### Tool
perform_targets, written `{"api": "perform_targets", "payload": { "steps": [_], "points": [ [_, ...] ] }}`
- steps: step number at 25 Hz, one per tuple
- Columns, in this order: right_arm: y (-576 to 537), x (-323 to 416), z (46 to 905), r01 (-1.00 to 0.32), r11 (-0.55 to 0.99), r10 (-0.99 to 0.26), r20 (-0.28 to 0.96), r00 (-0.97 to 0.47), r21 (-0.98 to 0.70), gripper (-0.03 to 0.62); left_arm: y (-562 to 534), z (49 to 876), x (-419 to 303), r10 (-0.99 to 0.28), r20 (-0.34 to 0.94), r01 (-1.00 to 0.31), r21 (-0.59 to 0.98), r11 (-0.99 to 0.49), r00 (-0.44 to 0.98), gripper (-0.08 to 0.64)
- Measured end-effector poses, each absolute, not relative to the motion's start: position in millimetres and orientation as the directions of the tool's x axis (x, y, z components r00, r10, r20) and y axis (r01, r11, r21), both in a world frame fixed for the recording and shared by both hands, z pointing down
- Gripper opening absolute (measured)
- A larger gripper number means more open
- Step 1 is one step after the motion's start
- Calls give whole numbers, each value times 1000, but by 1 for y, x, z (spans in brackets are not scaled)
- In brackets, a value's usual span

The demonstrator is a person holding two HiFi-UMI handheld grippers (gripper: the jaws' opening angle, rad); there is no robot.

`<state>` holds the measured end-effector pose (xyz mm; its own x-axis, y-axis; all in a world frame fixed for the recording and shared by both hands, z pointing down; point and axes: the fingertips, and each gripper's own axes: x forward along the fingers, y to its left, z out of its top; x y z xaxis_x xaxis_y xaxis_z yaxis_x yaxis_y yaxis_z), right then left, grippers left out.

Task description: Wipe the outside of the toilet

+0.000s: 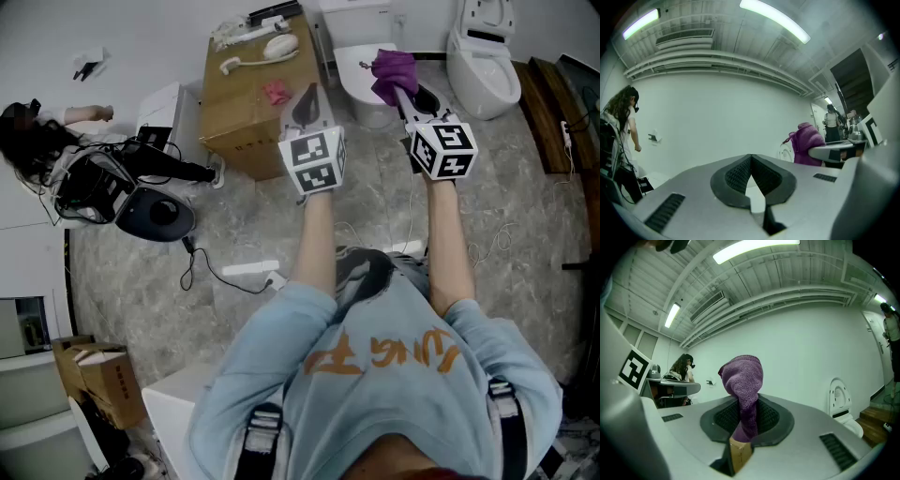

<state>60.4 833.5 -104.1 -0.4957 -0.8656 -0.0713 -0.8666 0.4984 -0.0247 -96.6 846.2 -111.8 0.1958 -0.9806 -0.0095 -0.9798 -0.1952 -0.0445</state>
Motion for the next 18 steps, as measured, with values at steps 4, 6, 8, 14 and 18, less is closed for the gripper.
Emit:
{"api": "perform_targets", "payload": {
  "steps": [4,6,8,14,18],
  "points": [
    [830,62,-116,-870,490,-870,-97,-484,-56,72,840,-111,-96,-983,-2,-983,-21,-184,184,25],
    [830,60,-125,-860,508,-857,-122,-500,-44,72,838,-111,-89,-983,-2,-982,-22,-185,186,25],
    [828,63,-125,-856,515,-853,-119,-508,-38,74,835,-112,-87,-984,-4,-984,-25,-177,177,25],
    [804,83,-99,-870,485,-875,-64,-480,-87,74,818,-100,-112,-994,19,-994,21,-111,112,25],
    [783,93,-78,-881,461,-887,-28,-461,-107,74,797,-87,-127,-996,40,-995,59,-78,80,25]
  ]
}}
